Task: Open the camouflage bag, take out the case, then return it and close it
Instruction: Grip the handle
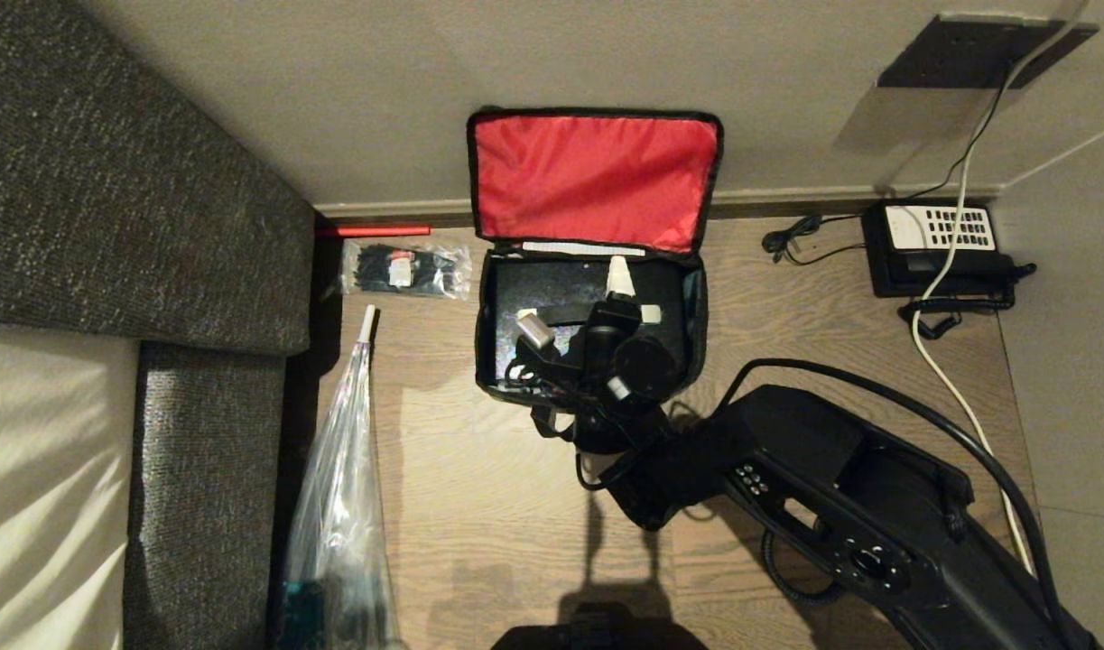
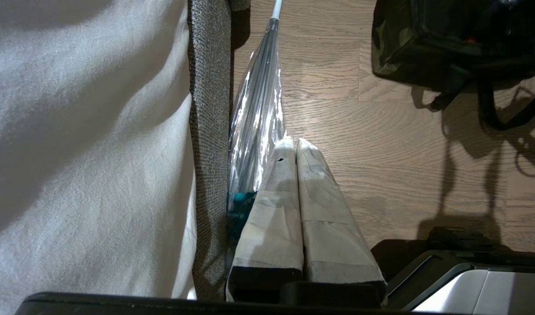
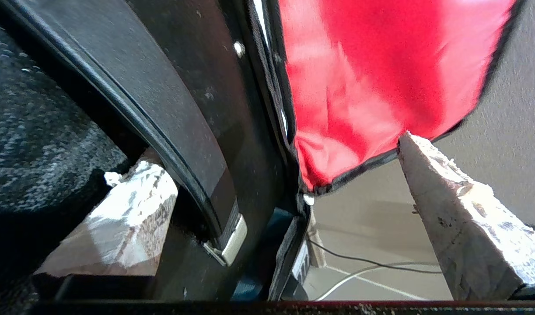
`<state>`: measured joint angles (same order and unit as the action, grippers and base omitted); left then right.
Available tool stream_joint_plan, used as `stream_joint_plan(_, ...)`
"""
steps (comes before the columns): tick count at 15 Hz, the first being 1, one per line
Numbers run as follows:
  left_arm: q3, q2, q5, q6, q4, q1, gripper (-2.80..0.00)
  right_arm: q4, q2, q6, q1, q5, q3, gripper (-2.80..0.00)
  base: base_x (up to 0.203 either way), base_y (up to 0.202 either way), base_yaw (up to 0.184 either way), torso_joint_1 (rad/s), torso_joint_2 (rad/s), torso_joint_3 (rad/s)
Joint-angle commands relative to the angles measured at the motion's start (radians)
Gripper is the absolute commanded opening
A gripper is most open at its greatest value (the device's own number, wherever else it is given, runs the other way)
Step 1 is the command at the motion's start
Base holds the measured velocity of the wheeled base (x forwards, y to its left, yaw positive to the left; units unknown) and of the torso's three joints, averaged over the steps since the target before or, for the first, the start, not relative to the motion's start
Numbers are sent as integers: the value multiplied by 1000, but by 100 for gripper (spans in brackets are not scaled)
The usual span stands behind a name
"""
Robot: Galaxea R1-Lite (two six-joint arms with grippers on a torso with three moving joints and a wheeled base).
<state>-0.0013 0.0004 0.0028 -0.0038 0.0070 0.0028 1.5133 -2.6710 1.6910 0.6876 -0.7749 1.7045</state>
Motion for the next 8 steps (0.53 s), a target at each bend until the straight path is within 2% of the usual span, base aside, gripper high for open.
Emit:
stream_joint_plan(1, 0, 0, 2, -1, 1, 0, -280, 12, -17, 12, -11, -6, 37, 0, 0, 0, 0, 0, 0, 0)
stream_joint_plan(6, 0, 0, 1, -1, 1, 0, -280, 17, -27, 0, -11, -11, 37, 0, 0, 0, 0, 0, 0, 0)
stream_joint_plan(8, 0, 0, 2, -1, 1, 0, -280, 17, -14, -1, -8, -8, -7, 0, 0, 0, 0, 0, 0, 0)
